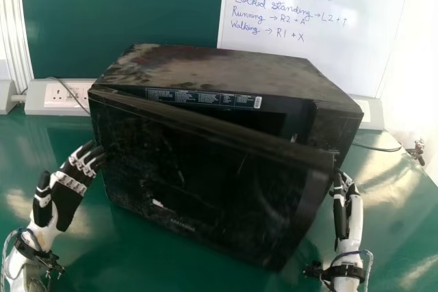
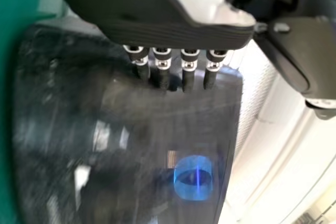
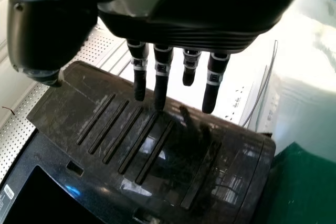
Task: Put biscuit inside oven
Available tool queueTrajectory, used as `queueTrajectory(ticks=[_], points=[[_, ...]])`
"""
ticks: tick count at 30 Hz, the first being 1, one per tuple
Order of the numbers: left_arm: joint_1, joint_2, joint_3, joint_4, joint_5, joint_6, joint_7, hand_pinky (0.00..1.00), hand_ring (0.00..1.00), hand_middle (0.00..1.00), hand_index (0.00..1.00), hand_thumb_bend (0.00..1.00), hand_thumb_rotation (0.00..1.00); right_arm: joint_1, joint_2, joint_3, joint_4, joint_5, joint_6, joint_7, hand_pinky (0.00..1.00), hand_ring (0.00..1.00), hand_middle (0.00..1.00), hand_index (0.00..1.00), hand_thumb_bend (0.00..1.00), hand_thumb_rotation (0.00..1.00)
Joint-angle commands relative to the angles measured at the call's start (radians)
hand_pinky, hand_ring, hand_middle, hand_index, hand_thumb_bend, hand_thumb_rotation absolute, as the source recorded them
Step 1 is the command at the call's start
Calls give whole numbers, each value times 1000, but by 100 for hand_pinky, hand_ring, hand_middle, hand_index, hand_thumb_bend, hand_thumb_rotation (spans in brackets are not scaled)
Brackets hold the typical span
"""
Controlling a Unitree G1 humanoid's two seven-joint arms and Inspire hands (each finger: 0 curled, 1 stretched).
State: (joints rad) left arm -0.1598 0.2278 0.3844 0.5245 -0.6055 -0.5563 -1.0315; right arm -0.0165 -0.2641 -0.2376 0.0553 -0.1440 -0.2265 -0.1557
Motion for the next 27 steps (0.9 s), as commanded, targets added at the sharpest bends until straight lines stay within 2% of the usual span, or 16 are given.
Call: queueTrajectory(ticks=[1,12,23,27], points=[[53,-38,-50,32,45,34,3,28,37,43,49,100,46,0,8,-5,-16,1,10,-8,79,82,83,87,76,100],[36,-26,-67,39,82,70,23,26,37,44,49,100,45,0,22,-13,-35,0,44,-27,82,83,84,88,78,100],[-9,-6,-59,93,110,35,14,25,39,51,51,100,45,-1,22,-25,-39,5,68,-33,83,82,84,87,74,100],[-25,1,-58,122,134,16,43,26,42,53,52,100,45,1,21,-30,-38,-4,73,-41,80,81,83,87,74,100]])
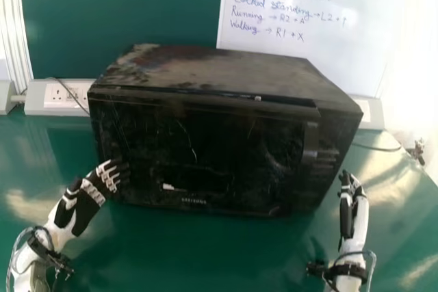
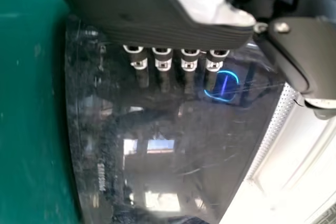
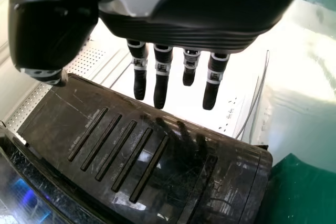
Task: Put biscuit inside oven
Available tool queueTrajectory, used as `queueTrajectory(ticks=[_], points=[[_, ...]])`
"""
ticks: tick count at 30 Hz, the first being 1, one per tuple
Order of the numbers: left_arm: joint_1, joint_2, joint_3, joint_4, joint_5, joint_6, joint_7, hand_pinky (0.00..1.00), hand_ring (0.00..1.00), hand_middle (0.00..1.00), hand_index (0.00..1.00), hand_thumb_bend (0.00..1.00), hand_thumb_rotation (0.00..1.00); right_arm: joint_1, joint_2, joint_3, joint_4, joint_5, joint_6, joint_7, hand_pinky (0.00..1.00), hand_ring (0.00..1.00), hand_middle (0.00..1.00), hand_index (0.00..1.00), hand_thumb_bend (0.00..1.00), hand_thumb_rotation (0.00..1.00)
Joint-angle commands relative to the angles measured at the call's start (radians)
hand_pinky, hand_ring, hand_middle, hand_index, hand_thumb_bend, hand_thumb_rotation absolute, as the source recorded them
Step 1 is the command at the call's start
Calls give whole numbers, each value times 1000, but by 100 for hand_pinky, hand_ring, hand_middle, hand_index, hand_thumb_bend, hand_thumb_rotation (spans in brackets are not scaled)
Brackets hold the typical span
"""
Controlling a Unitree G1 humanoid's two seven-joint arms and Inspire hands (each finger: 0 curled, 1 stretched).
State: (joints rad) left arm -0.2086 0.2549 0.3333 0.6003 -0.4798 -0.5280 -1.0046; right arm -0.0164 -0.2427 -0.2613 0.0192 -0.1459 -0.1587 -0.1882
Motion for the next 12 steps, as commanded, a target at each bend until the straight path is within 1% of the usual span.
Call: queueTrajectory(ticks=[1,5,8,10,12], points=[[21,-26,-7,52,11,-16,21,26,43,54,52,100,46,2,0,-8,-2,-4,6,-10,80,81,83,86,73,100],[15,-29,-9,59,19,-27,37,27,47,60,53,100,47,11,-1,-17,-8,1,4,-8,78,81,82,86,72,100],[14,-33,-9,60,25,-33,48,28,51,64,53,100,46,19,3,-25,-15,16,4,0,79,81,83,87,73,100],[14,-36,-10,63,35,-52,58,29,53,66,53,100,47,26,6,-31,-18,25,6,0,79,82,84,87,74,100],[14,-37,-12,66,37,-61,62,28,53,67,53,100,48,32,9,-37,-20,36,8,0,80,82,84,88,75,100]])
